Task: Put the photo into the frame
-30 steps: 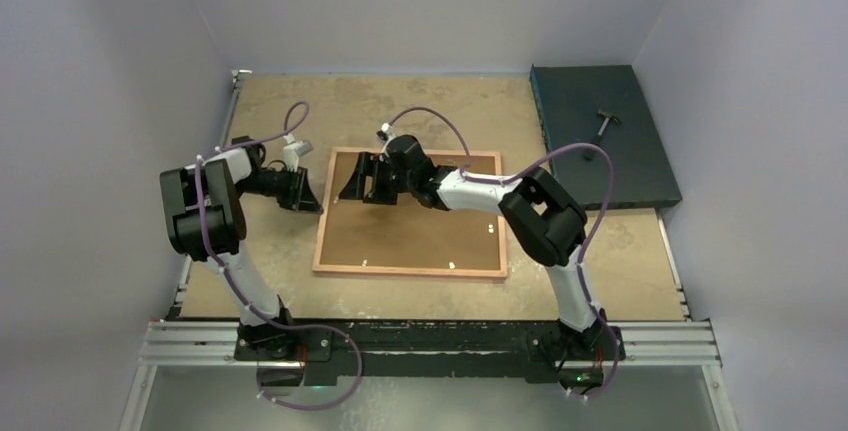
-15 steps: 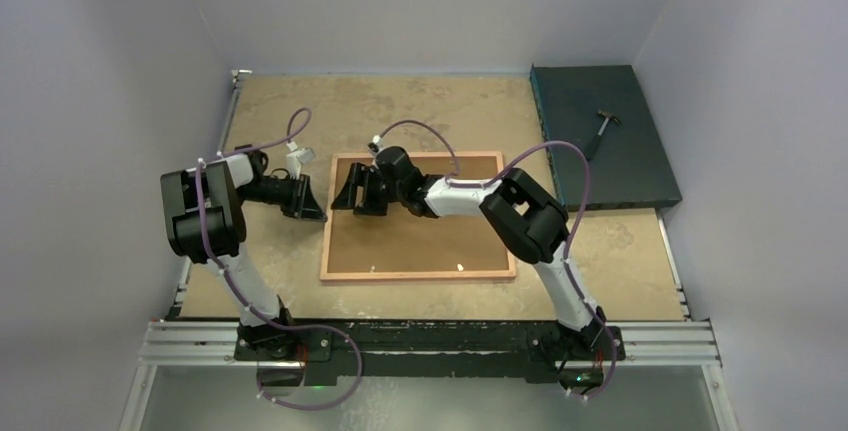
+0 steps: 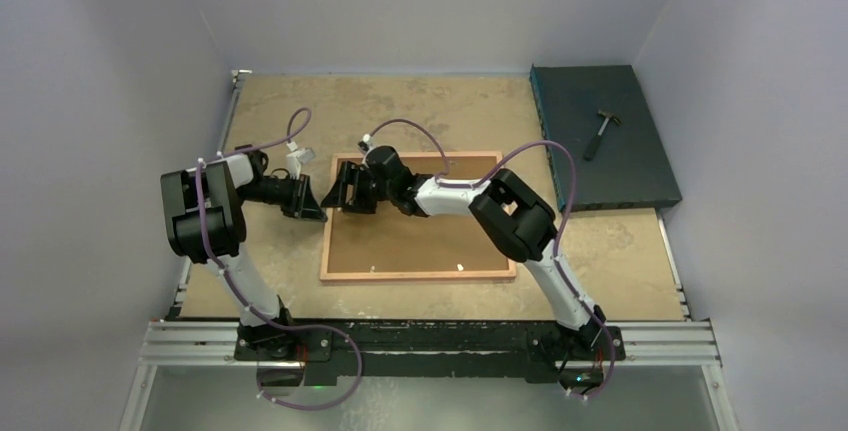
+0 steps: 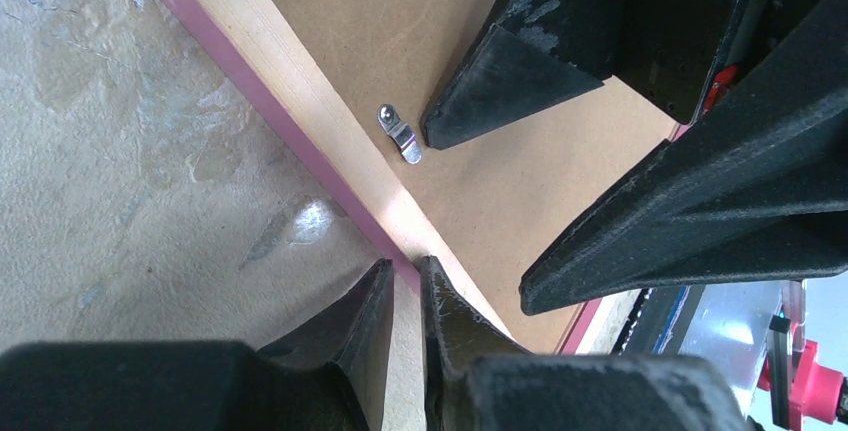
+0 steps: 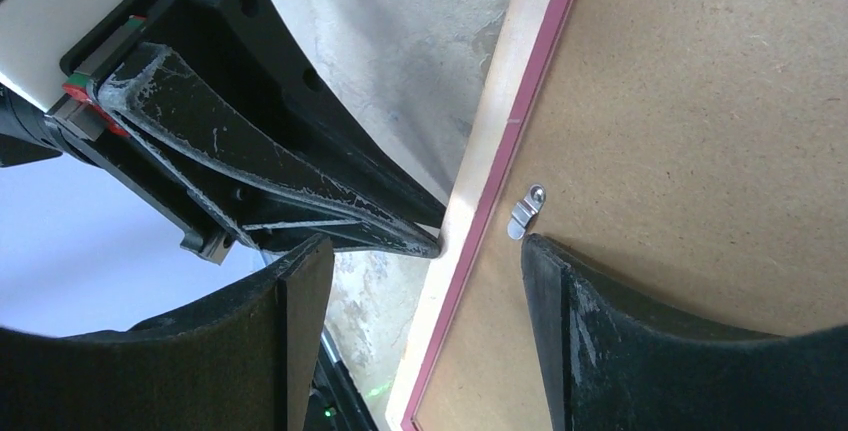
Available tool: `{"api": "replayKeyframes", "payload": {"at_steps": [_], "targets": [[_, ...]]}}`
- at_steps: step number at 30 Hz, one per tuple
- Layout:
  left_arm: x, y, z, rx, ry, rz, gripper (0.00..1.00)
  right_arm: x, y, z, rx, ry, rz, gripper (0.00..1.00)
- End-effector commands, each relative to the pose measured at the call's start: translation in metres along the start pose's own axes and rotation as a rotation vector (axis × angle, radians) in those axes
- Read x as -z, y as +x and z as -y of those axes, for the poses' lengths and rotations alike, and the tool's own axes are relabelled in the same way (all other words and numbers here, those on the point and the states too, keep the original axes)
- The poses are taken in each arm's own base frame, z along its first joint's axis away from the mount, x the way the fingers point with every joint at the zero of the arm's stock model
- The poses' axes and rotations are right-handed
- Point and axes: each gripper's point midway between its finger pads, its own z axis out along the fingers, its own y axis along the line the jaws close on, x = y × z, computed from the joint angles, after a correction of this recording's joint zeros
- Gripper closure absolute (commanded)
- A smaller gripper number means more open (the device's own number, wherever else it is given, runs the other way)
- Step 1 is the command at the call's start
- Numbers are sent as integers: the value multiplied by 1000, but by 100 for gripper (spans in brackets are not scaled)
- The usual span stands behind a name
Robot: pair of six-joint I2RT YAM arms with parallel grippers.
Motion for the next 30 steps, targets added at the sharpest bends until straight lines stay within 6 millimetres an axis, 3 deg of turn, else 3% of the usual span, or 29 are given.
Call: {"api": "replayKeyframes", "payload": {"at_steps": [1,30], "targets": [[-2,6,-5,-55,-15,-23,87,-6,1,-7,5,-17,-4,28],[-6,6,3,-77,1,-30,91,-23,6,-1,-37,-17,8,32]]}}
